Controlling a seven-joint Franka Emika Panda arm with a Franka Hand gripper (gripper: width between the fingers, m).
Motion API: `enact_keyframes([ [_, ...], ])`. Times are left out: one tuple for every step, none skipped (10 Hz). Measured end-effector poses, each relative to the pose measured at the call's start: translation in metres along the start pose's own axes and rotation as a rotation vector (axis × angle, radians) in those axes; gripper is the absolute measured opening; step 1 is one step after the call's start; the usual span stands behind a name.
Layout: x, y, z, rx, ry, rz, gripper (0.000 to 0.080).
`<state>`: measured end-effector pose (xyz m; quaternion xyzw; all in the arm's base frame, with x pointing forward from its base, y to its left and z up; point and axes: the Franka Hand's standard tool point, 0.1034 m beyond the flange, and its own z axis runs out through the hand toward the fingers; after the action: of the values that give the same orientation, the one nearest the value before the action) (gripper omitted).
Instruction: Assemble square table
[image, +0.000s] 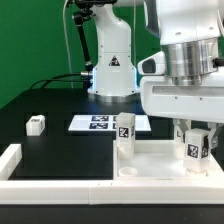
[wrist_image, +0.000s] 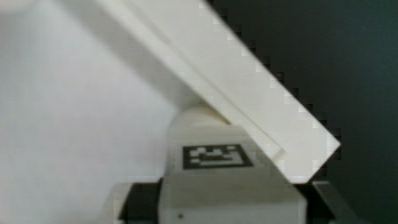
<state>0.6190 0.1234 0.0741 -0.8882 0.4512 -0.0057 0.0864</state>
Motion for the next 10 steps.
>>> enact_keyframes([
  [-0.0004, -0.0017, -0.0005, 0.009, -0.004, 0.103, 0.0294],
  [0.0003, -0.0024, -0.0006, 0.022, -0.014, 0.203, 0.0294],
  [0.0025, -0.0024, -0.0014, 0.035, -0.03, 0.296, 0.0294],
  [0.0036, -0.0023, -0.0017, 0.041, -0.038, 0.357, 0.0293],
  [0.0013, -0.0028, -0.0011, 0.04, -0.039, 0.37, 0.0293],
  [0.0014, -0.0028, -0.0011, 0.04, -0.039, 0.335, 0.0474],
  [0.0018, -0.0024, -0.0011, 0.039, -0.037, 0.304, 0.0474],
  [0.0038, -0.0013, -0.0013, 0.04, -0.03, 0.144, 0.0614],
  [0.0071, -0.0027, -0.0034, 0.032, -0.007, -0.123, 0.0642],
  [0.0067, -0.0034, -0.0034, 0.024, 0.005, -0.301, 0.0642],
])
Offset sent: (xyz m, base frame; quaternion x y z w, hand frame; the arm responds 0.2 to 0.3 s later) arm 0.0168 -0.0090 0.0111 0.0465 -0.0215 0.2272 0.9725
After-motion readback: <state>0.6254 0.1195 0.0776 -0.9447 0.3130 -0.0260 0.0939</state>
